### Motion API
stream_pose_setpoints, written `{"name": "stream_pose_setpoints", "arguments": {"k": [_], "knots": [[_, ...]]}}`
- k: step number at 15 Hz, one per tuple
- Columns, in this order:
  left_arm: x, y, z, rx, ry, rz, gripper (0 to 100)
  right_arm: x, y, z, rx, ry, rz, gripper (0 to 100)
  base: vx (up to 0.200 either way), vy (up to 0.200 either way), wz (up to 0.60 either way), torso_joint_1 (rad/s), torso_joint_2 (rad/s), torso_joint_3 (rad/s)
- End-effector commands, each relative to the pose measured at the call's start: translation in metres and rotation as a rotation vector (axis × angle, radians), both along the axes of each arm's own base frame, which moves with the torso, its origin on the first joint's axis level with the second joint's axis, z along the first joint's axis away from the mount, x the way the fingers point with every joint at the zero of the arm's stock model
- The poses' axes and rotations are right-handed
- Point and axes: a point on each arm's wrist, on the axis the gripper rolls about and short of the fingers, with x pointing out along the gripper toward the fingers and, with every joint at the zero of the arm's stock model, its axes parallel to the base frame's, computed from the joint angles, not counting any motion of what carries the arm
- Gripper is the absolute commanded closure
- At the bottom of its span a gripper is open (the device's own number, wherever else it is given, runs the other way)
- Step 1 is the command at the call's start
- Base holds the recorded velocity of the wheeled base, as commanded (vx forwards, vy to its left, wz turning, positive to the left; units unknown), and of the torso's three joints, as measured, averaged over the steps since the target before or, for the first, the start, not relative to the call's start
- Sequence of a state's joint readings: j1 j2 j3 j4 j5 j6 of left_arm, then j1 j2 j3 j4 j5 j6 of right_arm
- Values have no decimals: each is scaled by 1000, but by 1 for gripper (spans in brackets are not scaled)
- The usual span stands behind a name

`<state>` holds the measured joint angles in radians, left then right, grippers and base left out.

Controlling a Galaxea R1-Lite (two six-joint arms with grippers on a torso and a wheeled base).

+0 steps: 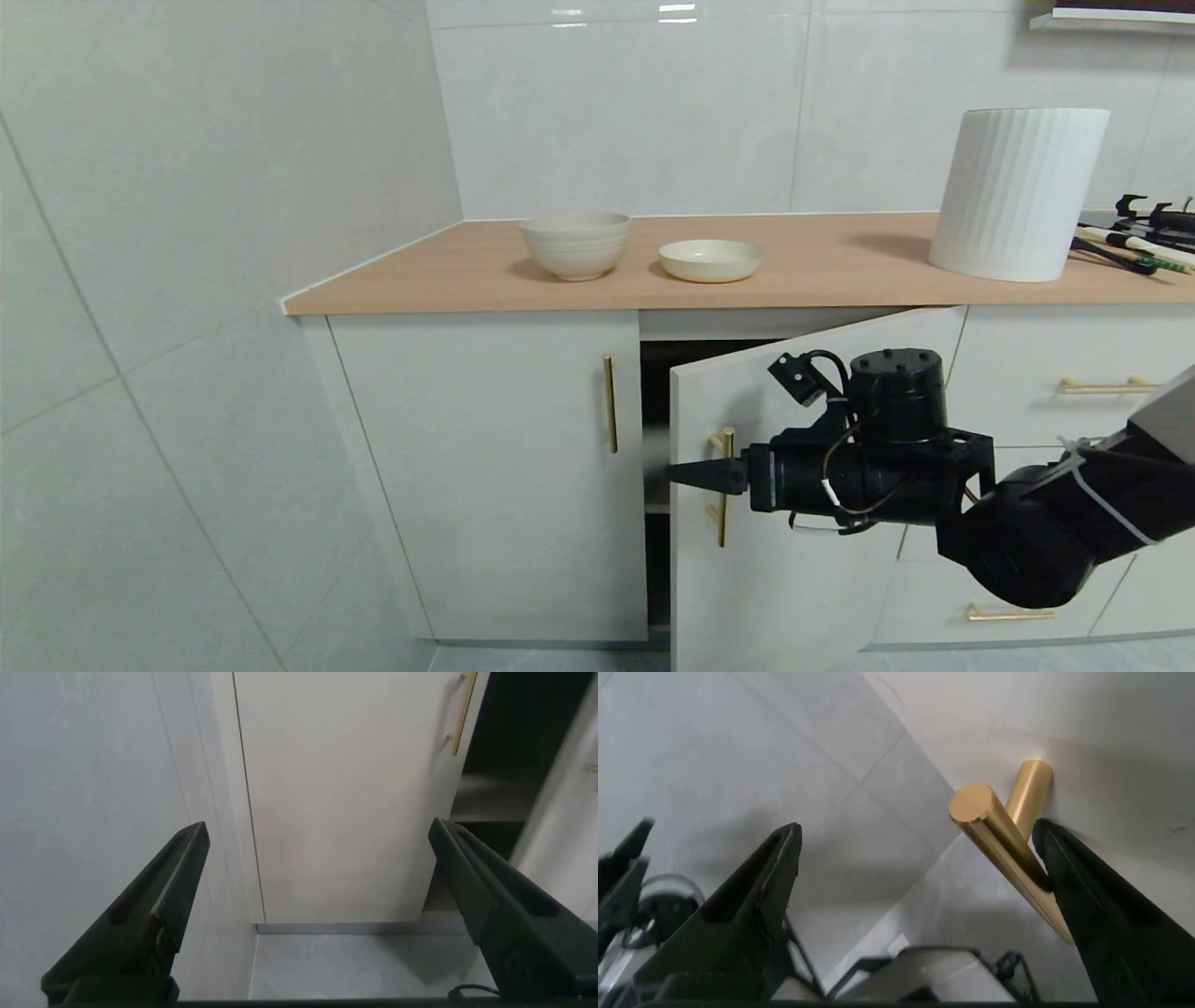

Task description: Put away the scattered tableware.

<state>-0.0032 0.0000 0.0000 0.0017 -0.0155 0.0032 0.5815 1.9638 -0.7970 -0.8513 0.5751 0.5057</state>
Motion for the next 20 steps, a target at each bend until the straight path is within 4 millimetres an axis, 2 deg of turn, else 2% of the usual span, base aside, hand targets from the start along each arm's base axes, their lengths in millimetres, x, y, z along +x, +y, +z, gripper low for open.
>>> {"name": "stream_pose_setpoints", "arguments": {"k": [1, 11, 12, 14, 16, 18, 20], "knots": [[0, 0, 0, 0, 0, 0, 0, -15, 1, 12, 24, -26, 39, 0, 0, 0, 0, 0, 0, 0], [0, 0, 0, 9, -2, -1, 0, -27, -5, 6, 5, 6, 43, 0, 0, 0, 0, 0, 0, 0], [-2, 0, 8, 5, -33, -21, 0, -27, -6, 5, 5, 5, 43, 0, 0, 0, 0, 0, 0, 0], [-11, -3, 49, -2, -78, -155, 0, -27, -6, 3, 11, -4, 43, 0, 0, 0, 0, 0, 0, 0], [-10, -5, 102, -23, -55, -264, 0, -26, -4, 4, 30, -25, 45, 0, 0, 0, 0, 0, 0, 0], [26, -9, 137, -86, 95, -434, 0, -26, 0, 3, 38, -11, 50, 0, 0, 0, 0, 0, 0, 0], [68, -14, 147, -137, 253, -599, 0, -23, 9, -1, 46, -17, 66, 0, 0, 0, 0, 0, 0, 0]]}}
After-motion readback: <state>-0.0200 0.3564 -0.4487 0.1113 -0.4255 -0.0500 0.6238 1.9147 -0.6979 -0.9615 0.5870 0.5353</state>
